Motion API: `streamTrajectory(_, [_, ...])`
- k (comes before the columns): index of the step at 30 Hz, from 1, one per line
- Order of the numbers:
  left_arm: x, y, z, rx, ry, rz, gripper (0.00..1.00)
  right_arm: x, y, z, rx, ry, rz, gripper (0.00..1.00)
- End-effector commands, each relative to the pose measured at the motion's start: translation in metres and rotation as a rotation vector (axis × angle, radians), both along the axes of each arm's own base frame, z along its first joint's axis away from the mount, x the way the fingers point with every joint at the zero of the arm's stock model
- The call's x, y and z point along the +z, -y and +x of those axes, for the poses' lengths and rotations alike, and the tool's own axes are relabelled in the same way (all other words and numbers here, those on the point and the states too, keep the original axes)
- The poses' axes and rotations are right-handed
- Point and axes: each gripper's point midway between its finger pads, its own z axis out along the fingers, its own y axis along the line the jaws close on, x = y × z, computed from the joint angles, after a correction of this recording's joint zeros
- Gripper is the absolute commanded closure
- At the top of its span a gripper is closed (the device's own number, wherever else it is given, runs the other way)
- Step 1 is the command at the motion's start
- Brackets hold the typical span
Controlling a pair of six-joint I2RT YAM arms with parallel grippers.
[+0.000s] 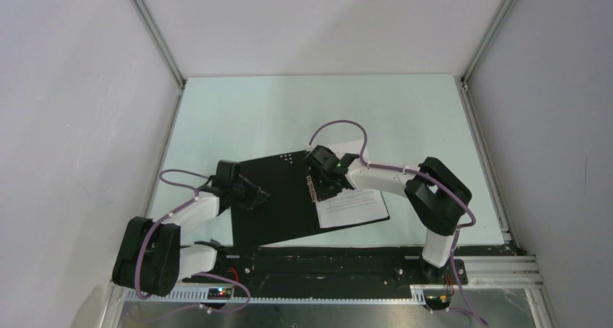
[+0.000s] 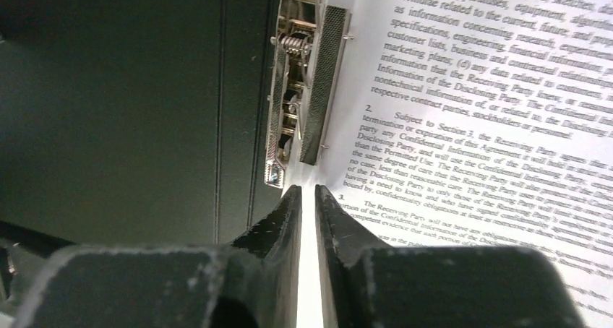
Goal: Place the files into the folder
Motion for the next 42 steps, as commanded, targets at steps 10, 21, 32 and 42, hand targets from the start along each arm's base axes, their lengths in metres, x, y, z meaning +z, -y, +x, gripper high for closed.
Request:
streamTrajectory(10, [0.037, -0.029, 0.010, -0.067, 0.115, 0.201, 0.49, 0.041, -0.025, 0.034, -0.025, 0.236, -0.088, 0.65])
streamTrajectory(21, [0.052, -0.031, 0.019, -0.113, 0.138, 0.221, 0.40, 0.023, -0.033, 0.045, -0.036, 0.236, -0.200, 0.65])
streamTrajectory(32, [0.052, -0.035, 0.017, -0.108, 0.141, 0.226, 0.41, 0.013, -0.041, 0.044, -0.037, 0.221, -0.168, 0.65])
streamTrajectory(42, [0.050, -0.037, 0.015, -0.102, 0.136, 0.227, 0.41, -0.001, -0.040, 0.048, -0.057, 0.203, -0.188, 0.73])
